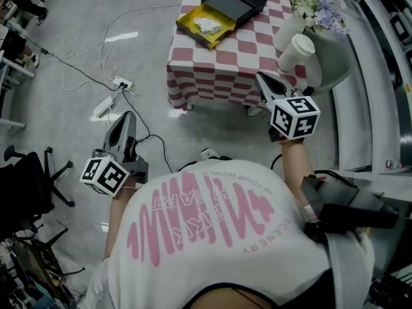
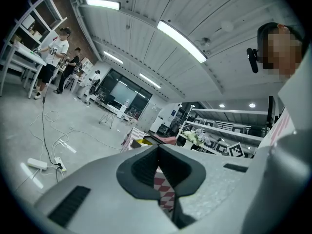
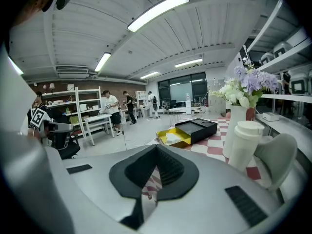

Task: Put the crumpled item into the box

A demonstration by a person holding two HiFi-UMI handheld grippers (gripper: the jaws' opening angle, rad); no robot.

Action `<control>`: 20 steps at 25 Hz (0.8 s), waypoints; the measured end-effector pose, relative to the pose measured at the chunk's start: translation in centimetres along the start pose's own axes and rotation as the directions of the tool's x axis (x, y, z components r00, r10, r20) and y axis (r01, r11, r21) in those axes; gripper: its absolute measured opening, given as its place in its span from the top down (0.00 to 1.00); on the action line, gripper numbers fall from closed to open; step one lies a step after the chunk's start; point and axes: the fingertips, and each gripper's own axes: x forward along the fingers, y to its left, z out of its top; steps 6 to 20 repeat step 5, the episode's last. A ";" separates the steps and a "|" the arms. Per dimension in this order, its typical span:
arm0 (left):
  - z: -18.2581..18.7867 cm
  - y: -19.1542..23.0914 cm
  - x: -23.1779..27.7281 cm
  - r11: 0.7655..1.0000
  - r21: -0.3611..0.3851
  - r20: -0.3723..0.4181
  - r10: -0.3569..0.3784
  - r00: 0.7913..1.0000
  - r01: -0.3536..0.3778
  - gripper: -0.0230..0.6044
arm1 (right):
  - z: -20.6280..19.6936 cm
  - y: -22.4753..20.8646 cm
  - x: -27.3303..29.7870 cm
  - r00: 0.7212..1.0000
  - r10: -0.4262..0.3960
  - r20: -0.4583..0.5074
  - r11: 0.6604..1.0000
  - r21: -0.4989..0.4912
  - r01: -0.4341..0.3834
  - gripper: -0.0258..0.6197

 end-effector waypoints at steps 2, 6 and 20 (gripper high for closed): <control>-0.1 0.0 0.0 1.000 0.000 0.002 -0.002 1.000 0.002 0.95 | -0.2 -0.1 0.0 1.000 -0.002 -0.002 1.000 0.000 0.002 0.95; -0.4 0.1 0.1 1.000 0.002 0.000 -0.004 1.000 0.004 0.95 | -0.4 -0.2 0.0 1.000 -0.002 -0.002 1.000 -0.003 0.002 0.95; -0.4 0.1 0.1 1.000 0.002 0.000 -0.004 1.000 0.004 0.95 | -0.4 -0.2 0.0 1.000 -0.002 -0.002 1.000 -0.003 0.002 0.95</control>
